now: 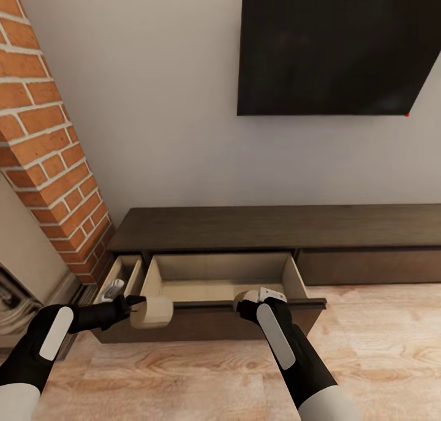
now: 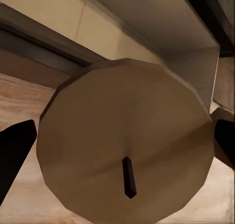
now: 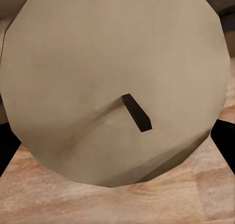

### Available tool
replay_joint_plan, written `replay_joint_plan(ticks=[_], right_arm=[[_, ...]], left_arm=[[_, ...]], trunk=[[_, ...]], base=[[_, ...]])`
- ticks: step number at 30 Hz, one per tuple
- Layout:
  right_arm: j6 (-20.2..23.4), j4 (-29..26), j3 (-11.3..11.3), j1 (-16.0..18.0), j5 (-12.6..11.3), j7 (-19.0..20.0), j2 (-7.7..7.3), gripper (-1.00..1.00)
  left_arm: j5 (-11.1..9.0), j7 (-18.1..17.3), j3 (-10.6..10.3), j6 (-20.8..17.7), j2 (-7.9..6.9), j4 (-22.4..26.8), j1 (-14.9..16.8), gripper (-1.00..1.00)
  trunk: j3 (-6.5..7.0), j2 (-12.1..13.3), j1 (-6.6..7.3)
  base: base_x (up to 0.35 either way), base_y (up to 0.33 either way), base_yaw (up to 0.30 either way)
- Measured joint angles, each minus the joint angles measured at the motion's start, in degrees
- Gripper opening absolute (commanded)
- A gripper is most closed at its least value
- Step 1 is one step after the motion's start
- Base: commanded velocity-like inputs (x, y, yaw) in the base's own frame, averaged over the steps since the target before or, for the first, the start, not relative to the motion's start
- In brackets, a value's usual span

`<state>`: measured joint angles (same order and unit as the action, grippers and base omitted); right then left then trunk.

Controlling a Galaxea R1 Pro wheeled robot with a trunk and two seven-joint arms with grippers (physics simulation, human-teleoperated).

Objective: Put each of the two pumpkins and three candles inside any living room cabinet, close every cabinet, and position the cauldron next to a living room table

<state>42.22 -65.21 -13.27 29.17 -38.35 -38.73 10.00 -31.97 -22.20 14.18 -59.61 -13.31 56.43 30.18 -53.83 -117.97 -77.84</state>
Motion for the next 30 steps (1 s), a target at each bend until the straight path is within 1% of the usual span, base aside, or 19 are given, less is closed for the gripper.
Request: replay_joint_plan(ticks=[1, 3, 8, 17, 20, 22, 25, 30], right_arm=[[0.0, 0.0, 0.0, 0.0, 0.0, 0.0, 0.0, -1.0], [0.0, 0.0, 0.0, 0.0, 0.0, 0.0, 0.0, -1.0], [0.0, 0.1, 0.0, 0.0, 0.0, 0.0, 0.0, -1.0], [-0.1, -0.1, 0.1, -0.2, 0.0, 0.2, 0.0, -1.0], [-0.9, -0.1, 0.0, -0.5, 0.0, 1.5, 0.0, -1.0], [-2.4, -0.2, -0.1, -0.6, -0.2, 4.0, 0.0, -1.0], [-3.6, -0.2, -0.3, -0.7, 0.0, 7.3, 0.0, -1.0], [-3.8, -0.2, -0.3, -0.7, 0.2, 8.0, 0.0, -1.0]], left_arm=[[-0.2, -0.4, 0.0, 0.0, -0.05, 0.1, 0.0, -1.0], [0.0, -0.8, 0.0, 0.0, -0.09, 0.1, -0.1, -1.0], [-0.3, -1.2, 0.1, 0.0, -0.2, 0.2, -0.1, -1.0], [-0.3, -1.3, 0.2, -0.1, -0.23, 0.2, -0.1, -1.0], [-0.3, -1.3, 0.3, -0.1, -0.23, 0.2, -0.1, -1.0], [-0.4, -1.3, 0.3, -0.1, -0.22, 0.2, -0.1, -1.0], [-0.4, -1.3, 0.3, -0.1, -0.23, 0.2, -0.1, -1.0], [-0.4, -1.3, 0.3, -0.1, -0.23, 0.2, -0.1, -1.0]], trunk=[[-0.18, -0.4, -0.22], [-0.18, -0.4, -0.22], [-0.18, -0.4, -0.22], [1.43, 3.2, 1.75], [1.97, 4.4, 2.41], [2.33, 5.2, 2.85], [2.87, 6.4, 3.5], [3.76, 8.4, 4.6]], base=[[0.0, 0.0, 0.0], [0.0, 0.0, 0.0], [0.0, 0.0, 0.0], [0.0, 0.0, 0.0], [0.0, 0.0, 0.0], [0.0, 0.0, 0.0], [0.0, 0.0, 0.0], [0.0, 0.0, 0.0]])
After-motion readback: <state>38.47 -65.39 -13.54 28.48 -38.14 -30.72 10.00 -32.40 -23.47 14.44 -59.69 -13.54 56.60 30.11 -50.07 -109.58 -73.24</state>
